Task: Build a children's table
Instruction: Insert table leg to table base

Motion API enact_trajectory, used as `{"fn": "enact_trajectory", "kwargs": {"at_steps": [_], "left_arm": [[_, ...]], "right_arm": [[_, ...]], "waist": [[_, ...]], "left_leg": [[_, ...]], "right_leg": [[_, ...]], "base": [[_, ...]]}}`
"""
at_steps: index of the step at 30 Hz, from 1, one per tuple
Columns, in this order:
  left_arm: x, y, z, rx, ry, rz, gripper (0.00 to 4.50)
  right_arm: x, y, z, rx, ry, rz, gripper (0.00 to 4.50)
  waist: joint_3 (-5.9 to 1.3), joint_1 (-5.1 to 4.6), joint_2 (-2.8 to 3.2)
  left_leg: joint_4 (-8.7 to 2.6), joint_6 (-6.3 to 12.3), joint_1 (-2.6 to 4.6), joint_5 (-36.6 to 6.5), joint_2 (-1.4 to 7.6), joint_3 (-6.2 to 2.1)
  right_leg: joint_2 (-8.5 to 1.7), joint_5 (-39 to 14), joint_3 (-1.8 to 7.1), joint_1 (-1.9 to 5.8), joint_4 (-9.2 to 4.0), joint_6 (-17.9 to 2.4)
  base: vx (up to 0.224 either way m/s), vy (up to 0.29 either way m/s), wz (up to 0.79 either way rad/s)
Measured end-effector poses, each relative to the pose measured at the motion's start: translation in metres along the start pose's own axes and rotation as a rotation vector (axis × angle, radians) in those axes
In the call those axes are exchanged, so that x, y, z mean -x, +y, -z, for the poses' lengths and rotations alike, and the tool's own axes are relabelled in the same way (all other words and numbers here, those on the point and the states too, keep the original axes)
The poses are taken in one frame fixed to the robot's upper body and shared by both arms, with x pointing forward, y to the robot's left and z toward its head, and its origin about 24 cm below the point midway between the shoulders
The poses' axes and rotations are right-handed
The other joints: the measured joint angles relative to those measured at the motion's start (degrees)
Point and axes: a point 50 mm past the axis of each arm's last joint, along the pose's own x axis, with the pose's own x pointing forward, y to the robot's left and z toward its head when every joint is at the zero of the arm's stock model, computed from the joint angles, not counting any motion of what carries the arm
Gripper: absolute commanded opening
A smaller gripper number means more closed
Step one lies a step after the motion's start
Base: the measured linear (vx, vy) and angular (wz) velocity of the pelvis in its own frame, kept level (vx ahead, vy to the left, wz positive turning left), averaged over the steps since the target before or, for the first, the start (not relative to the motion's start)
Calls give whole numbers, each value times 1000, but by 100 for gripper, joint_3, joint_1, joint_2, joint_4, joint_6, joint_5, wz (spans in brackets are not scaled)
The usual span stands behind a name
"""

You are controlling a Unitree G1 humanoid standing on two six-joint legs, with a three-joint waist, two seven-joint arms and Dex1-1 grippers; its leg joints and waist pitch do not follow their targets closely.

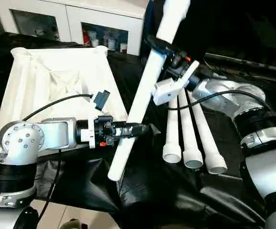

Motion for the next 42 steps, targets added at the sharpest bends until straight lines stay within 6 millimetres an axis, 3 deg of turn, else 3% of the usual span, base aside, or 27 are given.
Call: {"fn": "enact_trajectory", "kwargs": {"at_steps": [2, 7, 17, 19, 22, 24, 29, 33, 38, 42], "left_arm": [[0, 0, 0, 0, 0, -2, 156], [1, 1, 0, 0, 0, -7, 156], [1, 6, -2, -81, 19, -63, 156], [3, 7, -3, -109, 23, -74, 212], [11, 6, -9, -179, 24, -96, 230], [22, 7, -19, -286, -3, -158, 261], [58, 11, -66, -472, -219, -314, 268], [91, 21, -92, -495, -430, -411, 268], [141, 37, -122, -490, -736, -666, 268], [163, 48, -129, -470, -857, -832, 268]], "right_arm": [[0, -1, 0, -3, -3, 0, 269], [0, 2, 2, -2, -8, -19, 247], [3, 8, 4, -12, 9, -49, 235], [3, 10, 5, -12, 11, -60, 235], [6, 15, 6, -25, 28, -102, 235], [13, 22, 9, -38, 58, -144, 225], [20, 35, 9, -76, 94, -213, 195], [28, 48, 13, -192, 203, -249, 183], [45, 67, 12, -358, 318, -275, 179], [42, 70, 11, -581, 393, -187, 179]], "waist": [[0, -30, -1], [0, -68, -1], [0, -81, -2], [0, -84, -4], [0, -86, -5], [0, -86, -7], [0, -95, -6], [-3, -99, -12], [-4, -78, -22], [-13, -82, -38]], "left_leg": [[6, 5, -2, -3, 0, 0], [15, 10, -14, -6, -2, 0], [16, 11, -25, -7, -2, 0], [16, 11, -27, -7, -1, 0], [16, 11, -30, -7, -1, 0], [16, 11, -32, -7, -1, -1], [20, 11, -37, -7, -1, -1], [20, 12, -37, -7, -1, 0], [38, 16, -77, -8, 2, -5], [53, 27, -85, -15, 17, 0]], "right_leg": [[0, 0, 2, 0, 0, 0], [0, 1, 4, -4, -1, -1], [0, 1, 5, -14, 1, -1], [0, 1, 5, -18, 3, -1], [0, 2, 6, -21, 3, -2], [0, 2, 6, -22, 3, -3], [2, 20, 10, -27, 4, -23], [2, 23, 10, -28, 7, -29], [3, 35, 7, -62, 10, -30], [2, 41, 13, -70, 10, -28]], "base": [[0, 0, 0], [0, 0, 0], [0, 0, 0], [0, 0, 0], [0, 0, 0], [0, 0, 0], [0, 0, 0], [0, 0, 0], [0, 0, 0], [0, 0, 0]]}}
